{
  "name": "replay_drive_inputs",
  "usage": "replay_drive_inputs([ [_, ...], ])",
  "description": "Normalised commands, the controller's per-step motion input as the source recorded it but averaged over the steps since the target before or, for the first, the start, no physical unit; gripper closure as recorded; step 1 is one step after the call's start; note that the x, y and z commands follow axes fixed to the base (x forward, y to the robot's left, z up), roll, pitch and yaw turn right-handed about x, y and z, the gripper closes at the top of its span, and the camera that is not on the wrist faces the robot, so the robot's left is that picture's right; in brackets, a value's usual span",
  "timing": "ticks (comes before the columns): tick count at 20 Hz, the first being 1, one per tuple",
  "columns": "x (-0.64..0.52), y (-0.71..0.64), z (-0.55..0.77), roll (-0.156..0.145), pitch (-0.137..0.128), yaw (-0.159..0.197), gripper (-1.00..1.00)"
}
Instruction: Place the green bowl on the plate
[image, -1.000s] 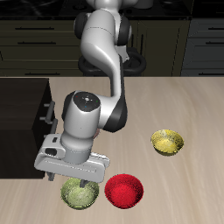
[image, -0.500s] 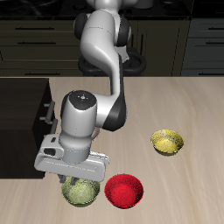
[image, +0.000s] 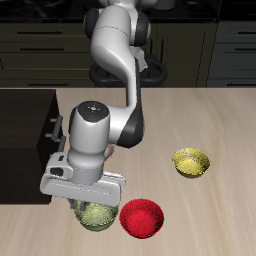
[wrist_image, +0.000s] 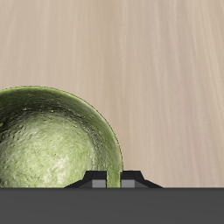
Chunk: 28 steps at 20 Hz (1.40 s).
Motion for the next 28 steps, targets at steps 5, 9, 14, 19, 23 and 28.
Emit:
replay_drive_inputs([
  [5, -0.06, -0.02, 0.12, -0.004, -0.015, 0.005, 1.00],
  [9, -0.18, -0.07, 0.25, -0.006, -0.038, 0.028, 1.00],
  [14, -0.15, -0.09, 0.30, -0.012, -0.049, 0.045, 1.00],
  [19, -0.25, 0.06, 0.36, 0.007, -0.042, 0.014, 1.00],
  [23, -0.17, 0.02, 0.19, -0.009, -0.033, 0.031, 1.00],
  [28, -0.21, 0.10, 0.36, 0.023, -0.052, 0.002, 1.00],
])
